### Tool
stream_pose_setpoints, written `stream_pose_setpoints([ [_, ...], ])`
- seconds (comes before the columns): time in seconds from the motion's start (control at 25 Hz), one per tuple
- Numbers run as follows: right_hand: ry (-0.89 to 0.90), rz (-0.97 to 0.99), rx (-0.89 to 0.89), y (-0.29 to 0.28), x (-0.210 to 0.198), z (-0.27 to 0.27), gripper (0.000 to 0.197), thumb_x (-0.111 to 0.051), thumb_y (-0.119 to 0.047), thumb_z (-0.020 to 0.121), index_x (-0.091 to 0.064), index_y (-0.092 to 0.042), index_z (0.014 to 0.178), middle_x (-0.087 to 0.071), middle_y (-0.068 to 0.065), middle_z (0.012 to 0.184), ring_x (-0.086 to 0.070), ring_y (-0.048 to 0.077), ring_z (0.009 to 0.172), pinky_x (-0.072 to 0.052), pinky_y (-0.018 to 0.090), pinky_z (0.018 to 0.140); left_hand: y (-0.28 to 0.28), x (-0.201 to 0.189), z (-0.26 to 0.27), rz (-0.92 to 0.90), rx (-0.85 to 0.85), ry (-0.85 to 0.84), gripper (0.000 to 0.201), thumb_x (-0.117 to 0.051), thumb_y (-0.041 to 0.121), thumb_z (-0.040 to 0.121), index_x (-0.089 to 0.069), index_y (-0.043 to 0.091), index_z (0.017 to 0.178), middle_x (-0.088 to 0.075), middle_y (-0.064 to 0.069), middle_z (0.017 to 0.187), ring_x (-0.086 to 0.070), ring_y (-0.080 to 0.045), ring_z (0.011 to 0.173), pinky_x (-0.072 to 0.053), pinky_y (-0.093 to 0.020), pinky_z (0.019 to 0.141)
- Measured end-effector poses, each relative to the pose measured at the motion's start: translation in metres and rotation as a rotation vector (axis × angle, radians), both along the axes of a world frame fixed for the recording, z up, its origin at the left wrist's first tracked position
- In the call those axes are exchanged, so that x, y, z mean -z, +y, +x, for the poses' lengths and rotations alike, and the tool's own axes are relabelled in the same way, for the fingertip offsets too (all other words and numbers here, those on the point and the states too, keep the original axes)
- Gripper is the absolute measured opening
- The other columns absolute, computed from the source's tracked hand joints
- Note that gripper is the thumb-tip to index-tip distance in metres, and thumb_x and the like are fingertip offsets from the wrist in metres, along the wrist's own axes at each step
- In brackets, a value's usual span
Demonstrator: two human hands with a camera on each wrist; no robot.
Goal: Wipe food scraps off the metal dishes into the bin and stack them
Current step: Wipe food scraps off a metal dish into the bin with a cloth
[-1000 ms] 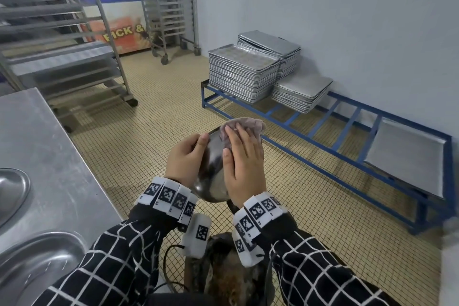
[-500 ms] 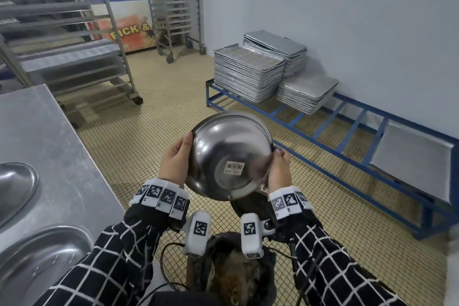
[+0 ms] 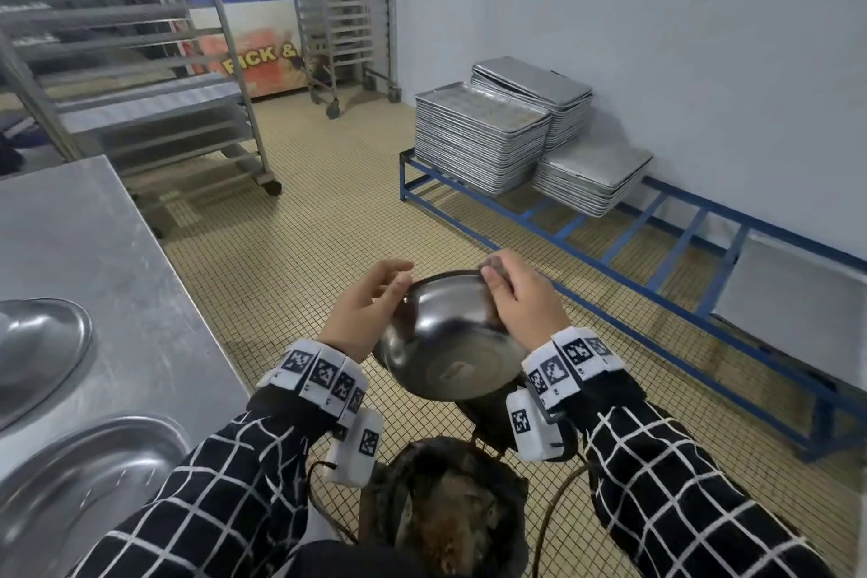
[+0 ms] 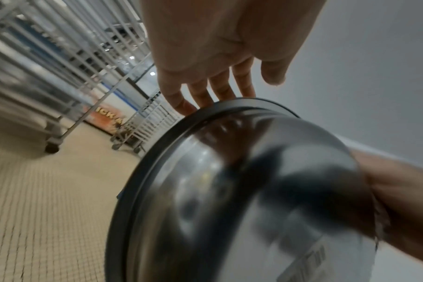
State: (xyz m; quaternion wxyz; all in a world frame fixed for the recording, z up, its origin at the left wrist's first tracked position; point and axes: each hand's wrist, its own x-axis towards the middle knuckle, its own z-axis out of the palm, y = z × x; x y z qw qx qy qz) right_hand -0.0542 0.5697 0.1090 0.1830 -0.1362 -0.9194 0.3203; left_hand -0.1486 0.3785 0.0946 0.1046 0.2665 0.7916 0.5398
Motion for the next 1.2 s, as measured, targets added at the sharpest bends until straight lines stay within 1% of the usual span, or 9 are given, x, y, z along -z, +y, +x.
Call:
stream_pose_setpoints([
  [0.2, 0.148, 0.206, -0.094, -0.023, 0.002, -0.009, 0.019, -0.045, -0.031, 0.098, -0.057, -0.017, 0.104, -0.062, -0.006, 0.095, -0.056, 0.011, 0.087, -0.048, 0.035, 0.084, 0.012, -0.003, 0.007, -0.175, 0.015, 0.22, 0.026, -0.051, 0.037, 0.095, -0.058, 0.028, 0.072, -0.057, 0.01, 0.064, -0.052, -0.006, 0.062, -0.034, -0.018, 0.059],
  [0.32, 0.378, 0.014, 0.065, -0.037, 0.009, -0.006, 0.026, -0.038, -0.031, 0.1, -0.051, -0.02, 0.119, -0.062, -0.008, 0.109, -0.058, 0.008, 0.097, -0.051, 0.027, 0.082, 0.013, -0.001, 0.006, -0.085, -0.042, 0.095, 0.03, -0.047, 0.038, 0.097, -0.061, 0.022, 0.075, -0.059, 0.002, 0.066, -0.052, -0.012, 0.062, -0.039, -0.023, 0.059],
  [0.4, 0.439, -0.023, 0.101, -0.049, 0.013, -0.003, 0.031, -0.038, -0.032, 0.1, -0.046, -0.021, 0.128, -0.059, -0.006, 0.122, -0.055, 0.009, 0.112, -0.047, 0.025, 0.093, 0.017, -0.004, 0.009, 0.009, -0.103, -0.002, 0.031, -0.047, 0.036, 0.097, -0.06, 0.018, 0.076, -0.059, -0.001, 0.067, -0.051, -0.014, 0.063, -0.039, -0.023, 0.058],
  [0.56, 0.316, 0.367, 0.155, -0.055, 0.021, -0.002, 0.038, -0.031, -0.037, 0.1, -0.047, -0.023, 0.132, -0.035, 0.001, 0.151, -0.022, 0.018, 0.144, -0.018, 0.039, 0.117, 0.024, -0.012, 0.01, 0.164, -0.152, -0.123, 0.031, -0.047, 0.035, 0.098, -0.063, 0.016, 0.079, -0.063, -0.006, 0.074, -0.056, -0.021, 0.07, -0.048, -0.032, 0.068],
  [0.76, 0.32, -0.422, 0.325, -0.027, 0.017, 0.004, 0.041, -0.028, -0.033, 0.103, -0.035, -0.026, 0.143, -0.041, -0.004, 0.145, -0.042, 0.016, 0.131, -0.039, 0.035, 0.106, 0.017, -0.011, 0.007, 0.26, -0.194, -0.223, 0.032, -0.046, 0.044, 0.095, -0.067, 0.024, 0.083, -0.069, -0.011, 0.09, -0.063, -0.033, 0.09, -0.052, -0.048, 0.085],
  [0.84, 0.274, -0.496, 0.34, -0.025, 0.02, 0.009, 0.043, -0.029, -0.032, 0.103, -0.032, -0.027, 0.145, -0.039, -0.006, 0.148, -0.039, 0.014, 0.134, -0.038, 0.029, 0.104, 0.016, -0.011, 0.005, 0.244, -0.204, -0.201, 0.033, -0.045, 0.044, 0.096, -0.067, 0.022, 0.087, -0.069, -0.011, 0.09, -0.063, -0.032, 0.089, -0.052, -0.047, 0.084],
  [1.0, 0.302, -0.138, 0.163, -0.047, 0.023, 0.0, 0.046, -0.028, -0.037, 0.102, -0.027, -0.033, 0.148, -0.005, -0.008, 0.16, -0.016, 0.012, 0.144, -0.044, 0.033, 0.104, 0.019, -0.015, 0.007, 0.108, -0.205, -0.042, 0.035, -0.043, 0.04, 0.098, -0.059, 0.015, 0.079, -0.06, -0.007, 0.074, -0.055, -0.022, 0.069, -0.045, -0.034, 0.066],
  [1.08, 0.315, 0.144, 0.086, -0.056, 0.028, -0.009, 0.047, -0.025, -0.038, 0.102, -0.026, -0.032, 0.149, -0.006, -0.006, 0.16, -0.004, 0.015, 0.148, -0.026, 0.048, 0.116, 0.022, -0.019, 0.011, 0.048, -0.183, 0.043, 0.035, -0.044, 0.036, 0.098, -0.058, 0.014, 0.077, -0.057, -0.004, 0.07, -0.049, -0.017, 0.064, -0.038, -0.027, 0.06],
  [1.2, 0.346, 0.205, 0.152, -0.05, 0.028, -0.016, 0.047, -0.023, -0.036, 0.101, -0.024, -0.03, 0.148, -0.015, -0.005, 0.159, -0.004, 0.013, 0.147, -0.012, 0.041, 0.119, 0.021, -0.015, 0.006, 0.055, -0.157, 0.054, 0.038, -0.044, 0.039, 0.098, -0.061, 0.011, 0.08, -0.062, -0.012, 0.076, -0.055, -0.028, 0.071, -0.045, -0.037, 0.066],
])
